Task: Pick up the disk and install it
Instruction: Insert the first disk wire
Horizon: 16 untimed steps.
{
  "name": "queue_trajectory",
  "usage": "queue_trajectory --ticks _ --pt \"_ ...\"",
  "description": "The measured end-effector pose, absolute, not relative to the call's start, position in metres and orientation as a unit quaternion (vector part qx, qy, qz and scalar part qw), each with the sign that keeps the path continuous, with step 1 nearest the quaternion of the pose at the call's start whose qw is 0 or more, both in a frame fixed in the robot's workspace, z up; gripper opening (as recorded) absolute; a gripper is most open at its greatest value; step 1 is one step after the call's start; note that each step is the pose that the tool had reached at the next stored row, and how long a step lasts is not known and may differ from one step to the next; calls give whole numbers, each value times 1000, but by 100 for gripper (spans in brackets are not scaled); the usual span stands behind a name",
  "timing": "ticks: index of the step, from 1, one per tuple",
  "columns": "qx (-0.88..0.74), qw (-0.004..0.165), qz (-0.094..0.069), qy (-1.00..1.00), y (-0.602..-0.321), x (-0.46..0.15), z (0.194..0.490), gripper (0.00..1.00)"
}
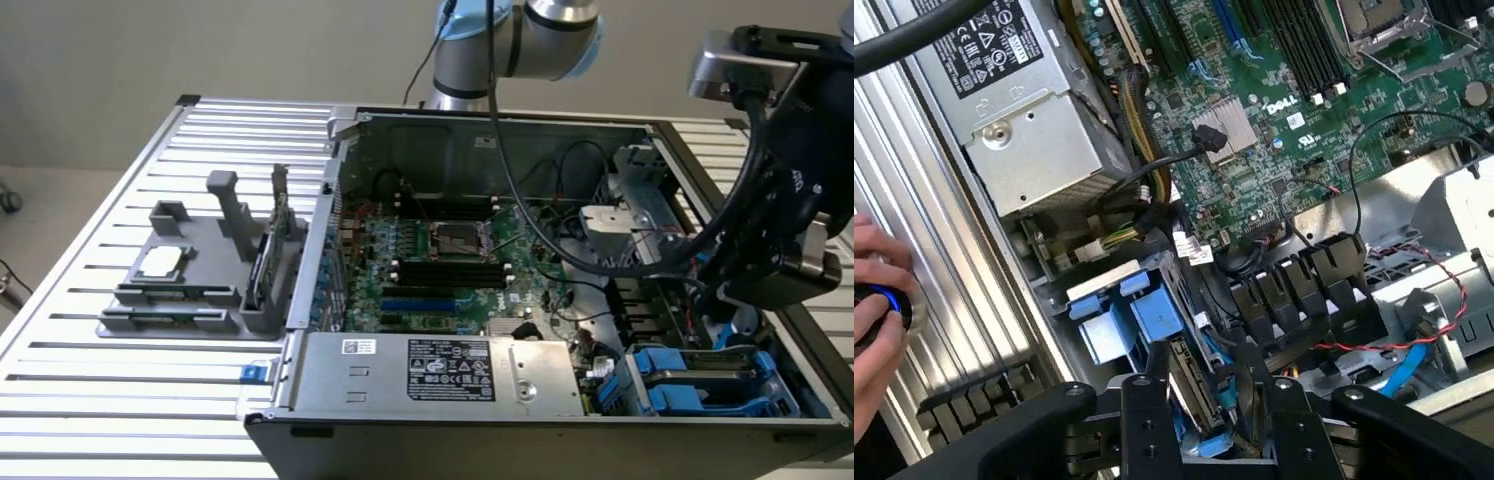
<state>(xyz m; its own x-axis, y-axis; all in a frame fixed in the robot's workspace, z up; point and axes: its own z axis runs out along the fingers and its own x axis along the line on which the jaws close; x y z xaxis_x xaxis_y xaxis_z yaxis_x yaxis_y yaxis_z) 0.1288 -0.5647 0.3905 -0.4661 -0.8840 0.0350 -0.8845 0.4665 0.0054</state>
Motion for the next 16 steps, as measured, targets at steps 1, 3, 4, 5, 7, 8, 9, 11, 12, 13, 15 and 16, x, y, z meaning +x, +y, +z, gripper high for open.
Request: queue_trajectory --ticks 1,3,4,5,7,8,9,11,12,13,15,16 --pt "509 16 7 -860 -565 129 390 40" --pt "495 17 6 -869 -565 129 390 40" --pt "487 17 6 -873 -565 129 390 40" --pt "481 17 6 -877 -565 129 390 40" --pt "467 17 6 -884 -565 129 390 40" --pt "463 17 6 -886 -565 129 390 40" --pt "459 17 6 -888 -565 129 390 40" --pt "453 17 6 -891 -565 130 390 40" --pt "451 17 6 -892 -565 131 391 40" --pt "449 17 6 -893 -565 132 391 40" --pt "446 17 6 -895 -565 133 391 40" --pt "444 17 6 -896 -565 135 392 40"
